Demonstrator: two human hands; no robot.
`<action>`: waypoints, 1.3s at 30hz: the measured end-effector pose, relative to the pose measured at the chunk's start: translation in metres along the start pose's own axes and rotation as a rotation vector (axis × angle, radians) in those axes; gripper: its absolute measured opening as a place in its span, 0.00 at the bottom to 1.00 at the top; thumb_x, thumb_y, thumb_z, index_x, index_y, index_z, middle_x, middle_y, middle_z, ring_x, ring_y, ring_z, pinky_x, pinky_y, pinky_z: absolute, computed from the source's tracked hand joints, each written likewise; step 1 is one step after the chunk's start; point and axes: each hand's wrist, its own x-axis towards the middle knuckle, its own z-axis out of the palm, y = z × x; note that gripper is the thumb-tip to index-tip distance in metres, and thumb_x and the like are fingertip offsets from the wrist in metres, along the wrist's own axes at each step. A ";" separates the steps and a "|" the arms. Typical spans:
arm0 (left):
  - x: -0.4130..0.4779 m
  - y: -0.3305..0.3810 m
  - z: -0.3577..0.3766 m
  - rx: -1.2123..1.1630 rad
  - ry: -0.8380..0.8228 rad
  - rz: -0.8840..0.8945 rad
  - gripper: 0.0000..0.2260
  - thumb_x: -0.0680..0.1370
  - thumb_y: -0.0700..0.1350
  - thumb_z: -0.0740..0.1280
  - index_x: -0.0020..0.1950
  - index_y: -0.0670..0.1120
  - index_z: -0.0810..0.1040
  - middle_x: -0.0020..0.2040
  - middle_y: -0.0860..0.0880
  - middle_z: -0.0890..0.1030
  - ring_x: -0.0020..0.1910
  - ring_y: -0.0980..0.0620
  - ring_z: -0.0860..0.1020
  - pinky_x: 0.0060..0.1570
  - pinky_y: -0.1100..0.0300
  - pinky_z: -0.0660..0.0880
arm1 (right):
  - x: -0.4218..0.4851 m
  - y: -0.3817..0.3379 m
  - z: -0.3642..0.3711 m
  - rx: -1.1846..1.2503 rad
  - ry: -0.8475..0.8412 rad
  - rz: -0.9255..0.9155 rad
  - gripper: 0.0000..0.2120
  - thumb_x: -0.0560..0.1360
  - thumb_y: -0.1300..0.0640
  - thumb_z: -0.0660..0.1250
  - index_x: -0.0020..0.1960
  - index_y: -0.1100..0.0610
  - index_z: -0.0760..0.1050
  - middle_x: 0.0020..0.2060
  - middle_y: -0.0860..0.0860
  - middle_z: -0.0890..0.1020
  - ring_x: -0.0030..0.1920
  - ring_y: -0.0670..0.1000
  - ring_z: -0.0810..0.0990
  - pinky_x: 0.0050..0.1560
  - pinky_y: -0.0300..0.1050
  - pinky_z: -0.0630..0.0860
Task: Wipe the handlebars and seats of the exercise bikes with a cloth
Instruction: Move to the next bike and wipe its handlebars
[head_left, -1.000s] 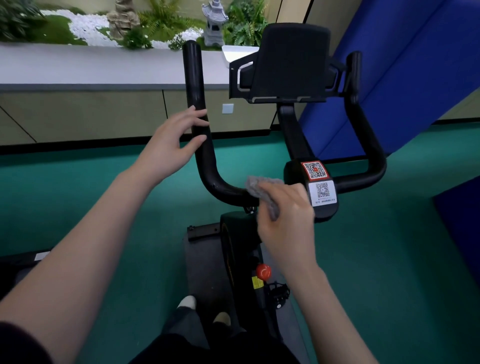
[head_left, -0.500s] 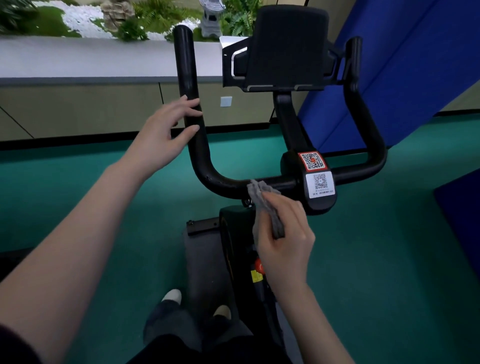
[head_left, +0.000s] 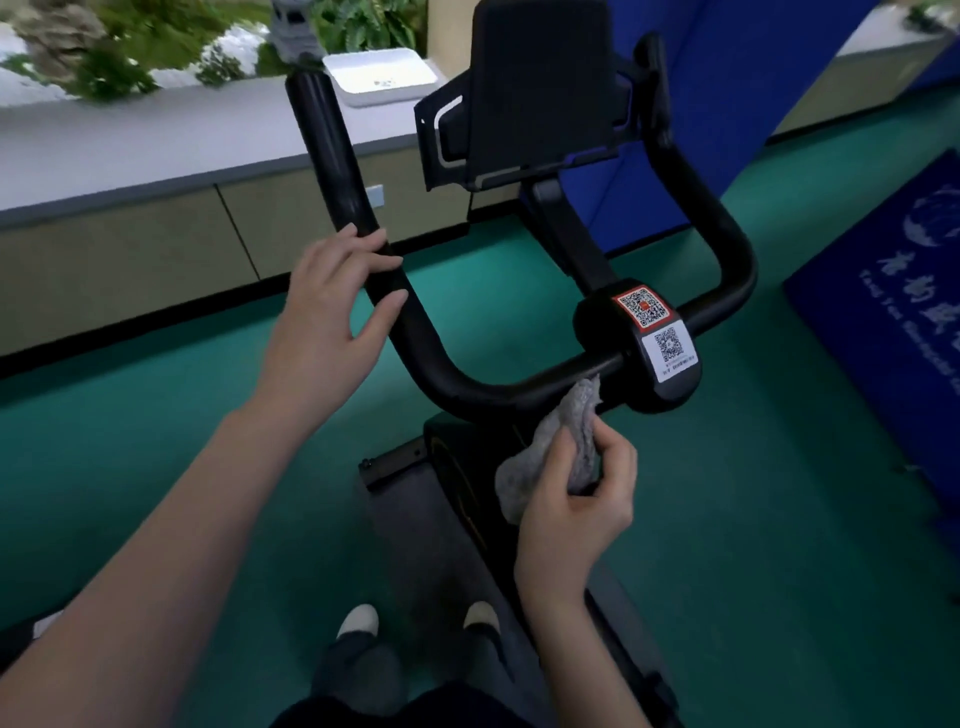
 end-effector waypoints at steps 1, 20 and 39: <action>0.000 -0.001 -0.001 0.003 -0.004 0.010 0.13 0.79 0.46 0.64 0.61 0.44 0.75 0.66 0.50 0.73 0.71 0.50 0.63 0.66 0.72 0.51 | -0.010 -0.003 0.002 0.010 -0.005 0.013 0.06 0.74 0.64 0.65 0.49 0.55 0.76 0.44 0.48 0.78 0.47 0.39 0.77 0.48 0.29 0.71; 0.001 -0.008 0.004 -0.026 -0.013 0.042 0.15 0.79 0.50 0.61 0.61 0.43 0.74 0.65 0.49 0.73 0.70 0.50 0.61 0.59 0.71 0.59 | -0.025 -0.012 0.040 0.138 0.280 0.297 0.02 0.75 0.60 0.64 0.45 0.56 0.76 0.39 0.53 0.80 0.42 0.51 0.79 0.47 0.52 0.78; 0.002 -0.010 -0.003 -0.062 -0.019 0.057 0.15 0.78 0.49 0.63 0.60 0.41 0.75 0.64 0.48 0.74 0.69 0.48 0.63 0.58 0.84 0.48 | -0.024 -0.038 0.041 -0.222 0.189 -0.123 0.10 0.71 0.70 0.69 0.53 0.65 0.81 0.48 0.57 0.81 0.51 0.55 0.78 0.57 0.36 0.73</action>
